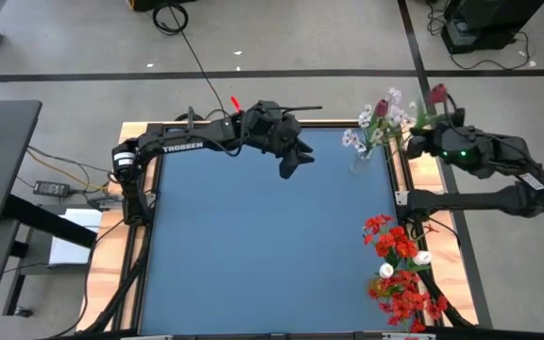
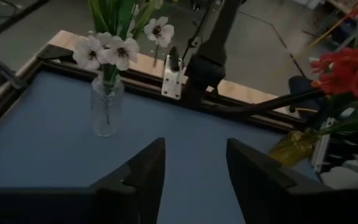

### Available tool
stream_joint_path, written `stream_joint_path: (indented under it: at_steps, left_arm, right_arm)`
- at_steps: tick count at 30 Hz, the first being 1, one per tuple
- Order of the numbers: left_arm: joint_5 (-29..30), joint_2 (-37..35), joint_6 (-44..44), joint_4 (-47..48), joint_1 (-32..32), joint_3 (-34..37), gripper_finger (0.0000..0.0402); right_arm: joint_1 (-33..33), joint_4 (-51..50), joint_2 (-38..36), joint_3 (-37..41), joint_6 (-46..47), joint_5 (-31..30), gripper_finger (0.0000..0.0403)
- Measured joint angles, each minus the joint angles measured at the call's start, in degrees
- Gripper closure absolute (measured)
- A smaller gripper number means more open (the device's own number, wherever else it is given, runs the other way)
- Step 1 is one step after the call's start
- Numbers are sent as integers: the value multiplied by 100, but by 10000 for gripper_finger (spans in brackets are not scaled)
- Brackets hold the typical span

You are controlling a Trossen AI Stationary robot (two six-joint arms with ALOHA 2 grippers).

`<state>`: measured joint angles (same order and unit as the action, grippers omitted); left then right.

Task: Sort flowers into vase by color
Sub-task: Put the dark red flower into the transparent vase

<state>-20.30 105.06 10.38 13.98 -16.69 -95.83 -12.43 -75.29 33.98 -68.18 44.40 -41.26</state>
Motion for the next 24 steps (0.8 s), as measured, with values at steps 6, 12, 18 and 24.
stream_joint_path:
  at_steps: [6,12,18,24]
  left_arm:
    - [262,85,-221,10,-37,-3,225]
    - [263,502,-225,-44,-92,7,225]
    - [494,887,-608,-87,-111,7,225]
    - [510,1210,-676,-91,-133,4,225]
  right_arm:
    - [0,90,-181,3,-162,-978,390]
    - [0,1161,-263,640,-945,-1249,390]
    - [0,2287,-326,1392,-1309,-996,391]
    - [0,2563,-329,1709,-1217,-907,391]
